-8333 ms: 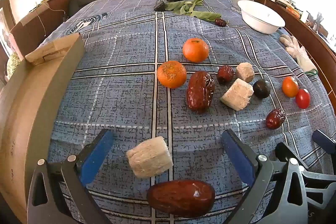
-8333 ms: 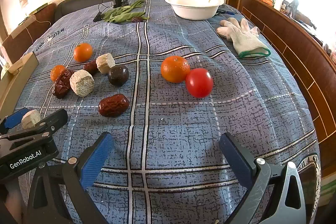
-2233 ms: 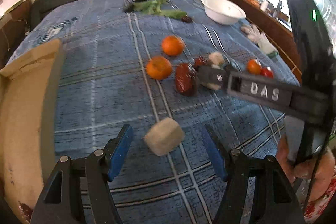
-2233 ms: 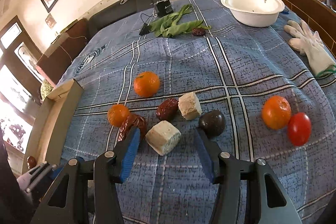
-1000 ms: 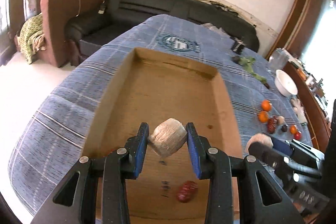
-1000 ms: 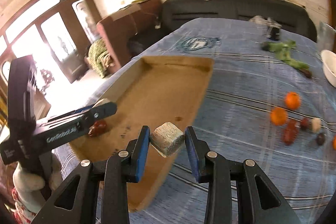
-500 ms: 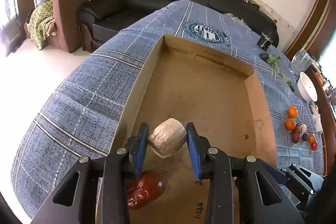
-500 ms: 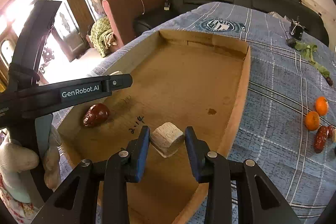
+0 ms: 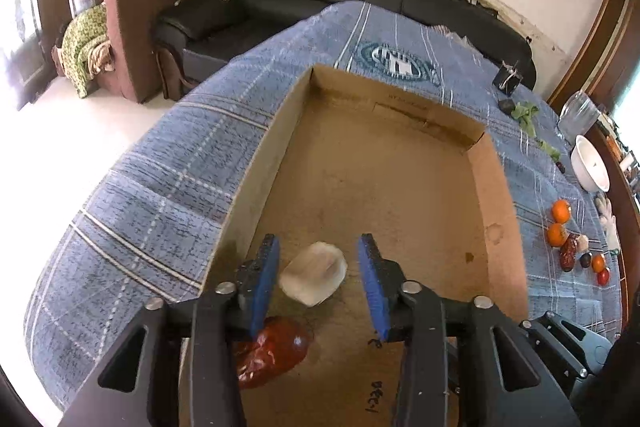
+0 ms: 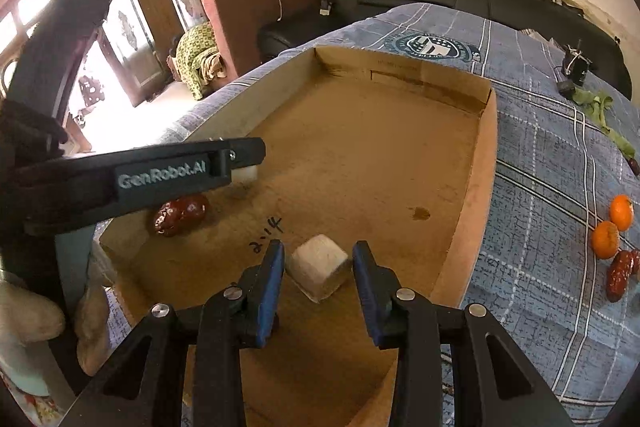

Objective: Organize fruits
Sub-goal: 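Carry the white block into the box and release it while the right gripper releases its block, then lift both open grippers out of the box back toward the fruit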

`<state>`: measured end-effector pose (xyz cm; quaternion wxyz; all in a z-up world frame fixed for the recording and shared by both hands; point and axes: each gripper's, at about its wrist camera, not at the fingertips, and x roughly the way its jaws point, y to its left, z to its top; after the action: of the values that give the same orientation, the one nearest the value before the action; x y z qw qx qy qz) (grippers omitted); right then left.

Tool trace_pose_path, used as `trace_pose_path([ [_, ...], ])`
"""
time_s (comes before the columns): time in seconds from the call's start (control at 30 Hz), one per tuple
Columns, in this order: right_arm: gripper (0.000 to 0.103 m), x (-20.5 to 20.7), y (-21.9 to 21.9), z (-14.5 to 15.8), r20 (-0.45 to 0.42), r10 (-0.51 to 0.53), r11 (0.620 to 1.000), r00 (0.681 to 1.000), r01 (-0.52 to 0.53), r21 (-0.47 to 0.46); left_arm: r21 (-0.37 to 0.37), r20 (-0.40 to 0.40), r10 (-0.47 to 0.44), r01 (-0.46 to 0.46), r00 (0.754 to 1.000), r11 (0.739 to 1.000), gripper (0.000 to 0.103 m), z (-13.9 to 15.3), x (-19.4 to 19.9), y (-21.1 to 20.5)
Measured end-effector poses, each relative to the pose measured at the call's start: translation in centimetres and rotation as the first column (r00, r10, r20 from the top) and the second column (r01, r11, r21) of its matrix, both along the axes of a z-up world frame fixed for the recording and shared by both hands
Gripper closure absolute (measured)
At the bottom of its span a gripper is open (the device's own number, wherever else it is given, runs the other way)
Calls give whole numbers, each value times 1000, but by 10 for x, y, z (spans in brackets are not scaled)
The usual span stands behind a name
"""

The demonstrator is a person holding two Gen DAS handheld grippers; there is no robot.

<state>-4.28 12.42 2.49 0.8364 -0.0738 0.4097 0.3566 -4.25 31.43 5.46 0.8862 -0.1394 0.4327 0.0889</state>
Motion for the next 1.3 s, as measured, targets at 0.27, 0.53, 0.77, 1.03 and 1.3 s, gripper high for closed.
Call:
trace_pose_path([
  [0.27,52,-11,-23,18,33,-33,998,999,31,56,68,109,42,-49,993,996,47,38,-36,-14],
  [0.53,45,-23,-69,26,6,-134,981,991,132,141,159,187,21,-51,982,986,39,65,-68,-47],
  [0.77,42,-30,-106,27,-23,-212,960,977,212,184,222,215,-41,-8,976,975,32,75,-78,-81],
  [1.03,38,-34,-134,24,-47,-261,941,964,265,209,247,201,-93,41,975,968,32,74,-82,-105],
  [1.3,35,-32,-151,18,-72,-290,928,954,299,222,262,181,-119,68,976,963,32,68,-77,-120],
])
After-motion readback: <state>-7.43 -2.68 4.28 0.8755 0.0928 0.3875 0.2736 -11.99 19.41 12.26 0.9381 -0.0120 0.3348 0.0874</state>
